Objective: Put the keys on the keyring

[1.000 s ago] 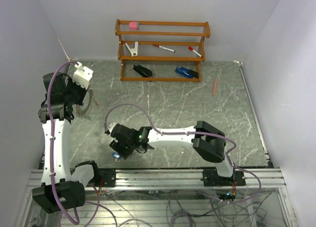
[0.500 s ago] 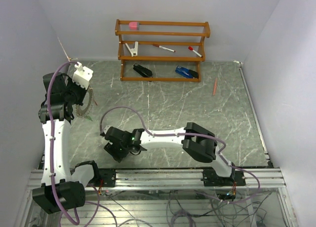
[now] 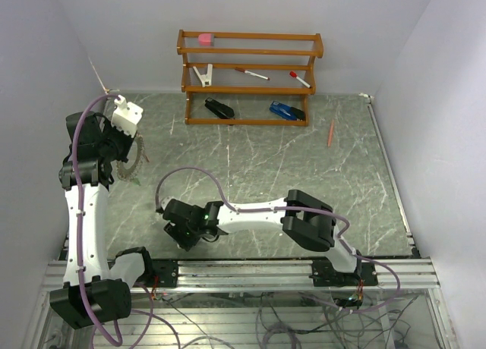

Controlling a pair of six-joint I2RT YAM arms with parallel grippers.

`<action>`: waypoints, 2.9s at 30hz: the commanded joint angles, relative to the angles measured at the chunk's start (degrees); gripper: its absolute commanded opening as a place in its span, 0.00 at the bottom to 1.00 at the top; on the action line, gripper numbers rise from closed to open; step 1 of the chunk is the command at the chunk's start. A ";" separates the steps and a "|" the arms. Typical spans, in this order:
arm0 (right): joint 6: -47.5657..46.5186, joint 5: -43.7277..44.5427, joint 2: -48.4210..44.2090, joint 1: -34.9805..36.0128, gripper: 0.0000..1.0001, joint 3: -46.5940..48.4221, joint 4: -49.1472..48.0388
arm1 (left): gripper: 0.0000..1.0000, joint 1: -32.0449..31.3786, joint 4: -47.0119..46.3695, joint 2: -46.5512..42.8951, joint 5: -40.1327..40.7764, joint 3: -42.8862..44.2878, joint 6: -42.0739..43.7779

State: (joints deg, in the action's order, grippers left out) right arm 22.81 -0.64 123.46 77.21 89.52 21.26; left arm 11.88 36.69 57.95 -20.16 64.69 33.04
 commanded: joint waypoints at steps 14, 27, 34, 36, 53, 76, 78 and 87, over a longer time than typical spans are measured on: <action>1.35 0.65 4.99 0.46 0.35 5.09 8.51 | 0.07 0.74 -3.64 -1.36 -0.56 0.48 -0.87; 4.13 1.39 8.27 1.41 0.47 10.33 14.26 | 0.07 0.71 -4.60 -1.64 -0.58 0.18 -1.46; 4.19 2.76 11.86 2.06 0.39 15.15 18.22 | 0.07 0.74 -4.51 -1.57 0.11 0.70 -1.03; 4.48 3.13 12.63 2.01 0.35 15.79 19.19 | 0.07 0.74 -4.52 -1.60 -0.02 0.83 -1.21; 8.23 10.06 7.49 -1.39 0.00 7.06 17.74 | 0.07 0.74 -5.22 -1.51 -1.23 0.97 -2.09; 5.93 20.39 -12.73 -12.93 0.14 -3.90 19.33 | 0.07 0.75 -6.83 0.36 -5.87 2.11 -5.58; 6.54 18.64 -9.56 -12.27 0.18 -1.51 19.31 | 0.07 0.74 -6.59 0.16 -5.80 2.03 -5.68; 3.15 15.77 0.87 -9.81 0.40 11.51 22.10 | 0.07 0.73 -6.31 -0.07 -4.75 1.63 -4.99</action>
State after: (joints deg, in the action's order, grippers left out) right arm 28.40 16.49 123.31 66.70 96.29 42.17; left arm 11.97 33.61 58.67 -24.23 64.71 28.03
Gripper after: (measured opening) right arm 0.388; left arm 0.153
